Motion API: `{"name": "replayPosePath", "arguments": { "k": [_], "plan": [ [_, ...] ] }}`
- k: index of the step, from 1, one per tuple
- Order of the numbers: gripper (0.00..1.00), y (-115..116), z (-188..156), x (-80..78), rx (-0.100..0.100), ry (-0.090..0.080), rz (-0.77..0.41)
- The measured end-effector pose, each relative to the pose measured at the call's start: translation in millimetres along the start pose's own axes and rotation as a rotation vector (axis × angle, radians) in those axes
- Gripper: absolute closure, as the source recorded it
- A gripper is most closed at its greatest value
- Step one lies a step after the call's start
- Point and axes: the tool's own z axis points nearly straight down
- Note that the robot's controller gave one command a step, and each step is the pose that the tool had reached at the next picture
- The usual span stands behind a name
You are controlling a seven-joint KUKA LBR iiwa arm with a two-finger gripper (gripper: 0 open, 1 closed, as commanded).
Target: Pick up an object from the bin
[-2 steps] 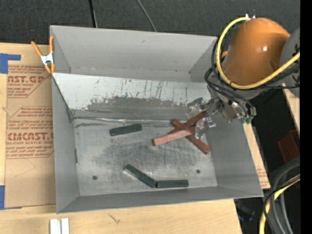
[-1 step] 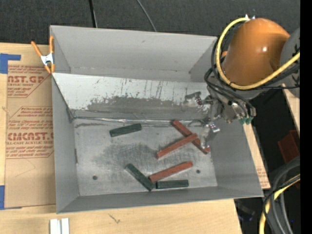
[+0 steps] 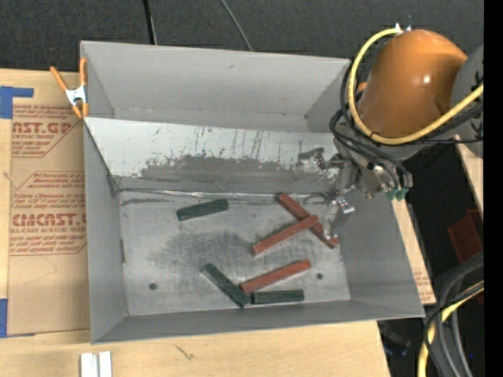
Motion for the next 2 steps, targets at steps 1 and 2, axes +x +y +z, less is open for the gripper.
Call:
{"name": "replayPosePath", "arguments": {
  "k": [1,2],
  "plan": [
    [0.00,23,61,24.8,0.000,-0.003,-0.041],
    [0.00,18,101,35.1,-0.002,0.003,0.031]
  ]
}}
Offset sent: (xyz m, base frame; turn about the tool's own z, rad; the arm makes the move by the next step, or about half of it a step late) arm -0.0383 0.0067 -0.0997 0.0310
